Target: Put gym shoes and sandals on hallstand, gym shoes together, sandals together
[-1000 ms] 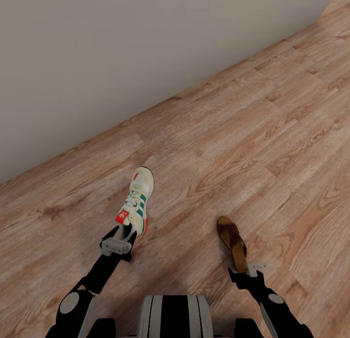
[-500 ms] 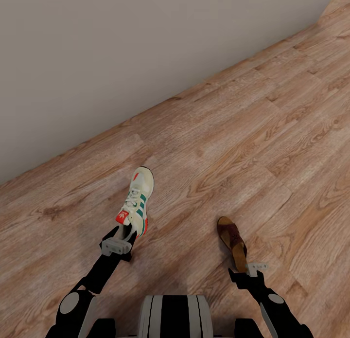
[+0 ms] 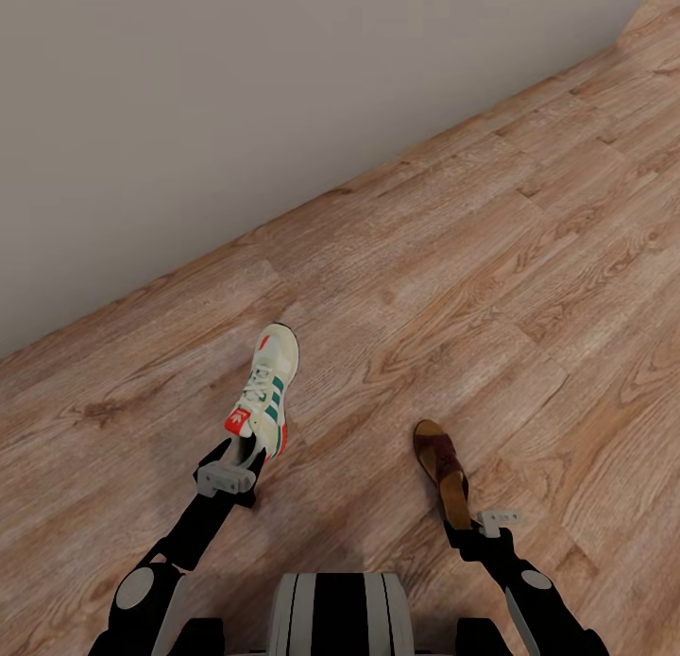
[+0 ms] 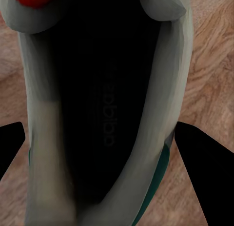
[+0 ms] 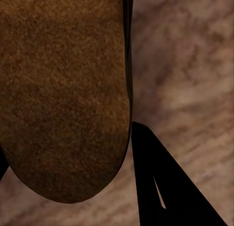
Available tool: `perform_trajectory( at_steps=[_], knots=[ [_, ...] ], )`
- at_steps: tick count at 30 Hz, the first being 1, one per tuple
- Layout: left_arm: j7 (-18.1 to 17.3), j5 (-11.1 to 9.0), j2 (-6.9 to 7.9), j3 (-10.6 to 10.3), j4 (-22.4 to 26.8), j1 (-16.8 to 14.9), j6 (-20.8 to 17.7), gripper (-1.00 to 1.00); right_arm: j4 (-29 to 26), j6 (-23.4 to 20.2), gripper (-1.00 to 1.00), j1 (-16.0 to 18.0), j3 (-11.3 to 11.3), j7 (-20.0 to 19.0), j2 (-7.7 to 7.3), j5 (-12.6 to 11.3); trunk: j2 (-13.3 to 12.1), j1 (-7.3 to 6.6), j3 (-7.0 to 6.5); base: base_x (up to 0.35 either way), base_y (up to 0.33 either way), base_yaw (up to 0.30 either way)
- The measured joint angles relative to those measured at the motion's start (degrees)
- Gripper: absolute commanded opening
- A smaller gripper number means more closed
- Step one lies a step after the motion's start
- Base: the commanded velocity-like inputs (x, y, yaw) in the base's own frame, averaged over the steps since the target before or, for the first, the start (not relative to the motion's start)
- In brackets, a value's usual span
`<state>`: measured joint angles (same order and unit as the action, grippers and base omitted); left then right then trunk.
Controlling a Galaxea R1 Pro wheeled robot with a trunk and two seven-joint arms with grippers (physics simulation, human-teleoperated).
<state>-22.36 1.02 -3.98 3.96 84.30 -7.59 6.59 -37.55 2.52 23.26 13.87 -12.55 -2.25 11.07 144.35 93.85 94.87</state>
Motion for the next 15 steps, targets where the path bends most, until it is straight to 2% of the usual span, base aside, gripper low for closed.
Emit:
perform_trajectory(
  at_steps=[15],
  knots=[
    [-0.03, 0.00, 0.00, -0.01, 0.20, 0.03, 0.08, -1.00, 0.00, -0.04, -1.00, -0.02, -0.01, -0.13, 0.00, -0.12, 0.00, 0.00, 0.00, 0.000, 0.000, 0.000]
  ],
)
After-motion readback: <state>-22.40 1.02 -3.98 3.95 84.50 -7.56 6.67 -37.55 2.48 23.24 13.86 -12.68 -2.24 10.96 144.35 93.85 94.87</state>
